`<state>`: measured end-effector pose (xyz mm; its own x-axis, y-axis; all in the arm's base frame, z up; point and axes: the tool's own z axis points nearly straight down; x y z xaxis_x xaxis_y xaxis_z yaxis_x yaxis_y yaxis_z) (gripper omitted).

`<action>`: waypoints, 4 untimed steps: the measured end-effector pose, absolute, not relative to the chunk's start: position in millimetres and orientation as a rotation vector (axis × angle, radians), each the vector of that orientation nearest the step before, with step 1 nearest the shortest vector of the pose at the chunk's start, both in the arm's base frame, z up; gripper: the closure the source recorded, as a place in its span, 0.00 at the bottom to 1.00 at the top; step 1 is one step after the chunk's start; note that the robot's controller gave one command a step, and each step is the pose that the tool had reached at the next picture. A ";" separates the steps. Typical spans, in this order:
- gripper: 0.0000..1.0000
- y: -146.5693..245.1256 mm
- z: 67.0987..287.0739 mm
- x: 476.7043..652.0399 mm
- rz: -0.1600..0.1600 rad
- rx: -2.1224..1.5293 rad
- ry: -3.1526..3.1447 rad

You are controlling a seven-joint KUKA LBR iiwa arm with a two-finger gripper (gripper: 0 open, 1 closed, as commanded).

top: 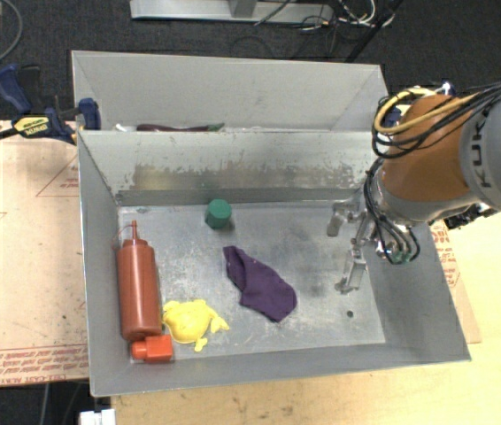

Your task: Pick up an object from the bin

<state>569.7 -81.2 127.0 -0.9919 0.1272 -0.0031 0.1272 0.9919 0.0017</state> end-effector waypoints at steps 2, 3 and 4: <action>0.00 -59.2 97.7 556.0 0.002 0.607 3.078; 0.00 -17.4 80.7 568.0 0.001 0.391 3.114; 1.00 8.3 69.9 508.8 0.003 0.575 3.085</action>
Offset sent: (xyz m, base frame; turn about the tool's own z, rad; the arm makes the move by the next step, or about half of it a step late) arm 0.0059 0.0487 -0.0570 0.0186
